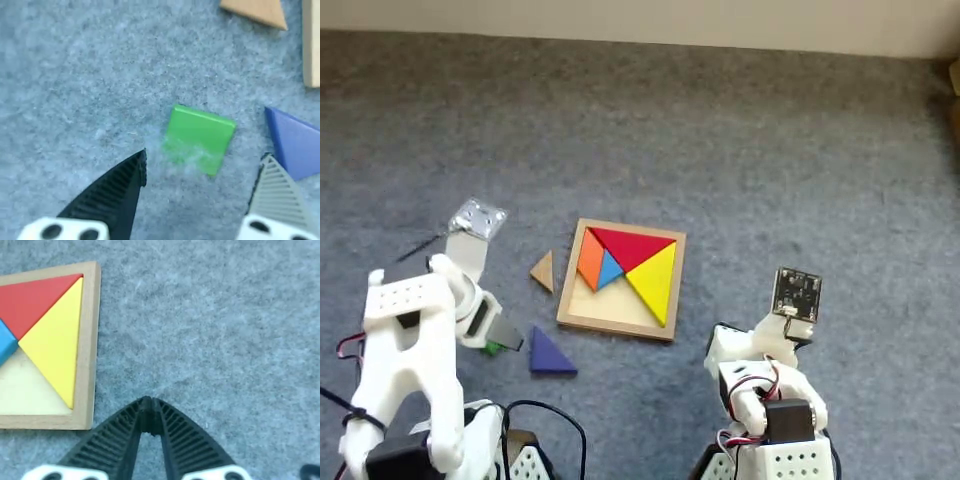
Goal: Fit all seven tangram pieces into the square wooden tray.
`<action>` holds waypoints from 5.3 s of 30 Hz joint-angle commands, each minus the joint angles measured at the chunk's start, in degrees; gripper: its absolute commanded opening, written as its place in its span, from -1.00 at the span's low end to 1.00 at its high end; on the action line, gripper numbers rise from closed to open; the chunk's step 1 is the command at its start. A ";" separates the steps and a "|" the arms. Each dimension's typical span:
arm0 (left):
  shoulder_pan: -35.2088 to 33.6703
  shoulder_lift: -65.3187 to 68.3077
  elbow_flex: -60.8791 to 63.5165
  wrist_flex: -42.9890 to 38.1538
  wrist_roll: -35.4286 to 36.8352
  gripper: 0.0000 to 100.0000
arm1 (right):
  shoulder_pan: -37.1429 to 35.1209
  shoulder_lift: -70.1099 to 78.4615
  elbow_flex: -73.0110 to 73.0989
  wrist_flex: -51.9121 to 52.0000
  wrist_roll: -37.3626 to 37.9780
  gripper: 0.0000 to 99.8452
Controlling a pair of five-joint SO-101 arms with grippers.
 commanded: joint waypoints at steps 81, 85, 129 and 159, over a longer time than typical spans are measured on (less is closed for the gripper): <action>7.87 2.42 3.65 -10.37 4.48 -0.47 | 0.57 -0.75 9.01 -1.98 0.35 -0.98; 7.87 9.54 -2.07 -7.82 4.57 -0.48 | 0.57 -0.75 9.01 -1.98 0.35 -0.98; 36.26 -5.49 -13.14 8.44 13.19 -0.71 | 0.57 -0.75 9.01 -1.98 0.35 -0.98; 44.62 31.78 -37.23 3.34 15.74 -0.61 | 0.57 -0.75 9.01 -1.98 0.35 -0.98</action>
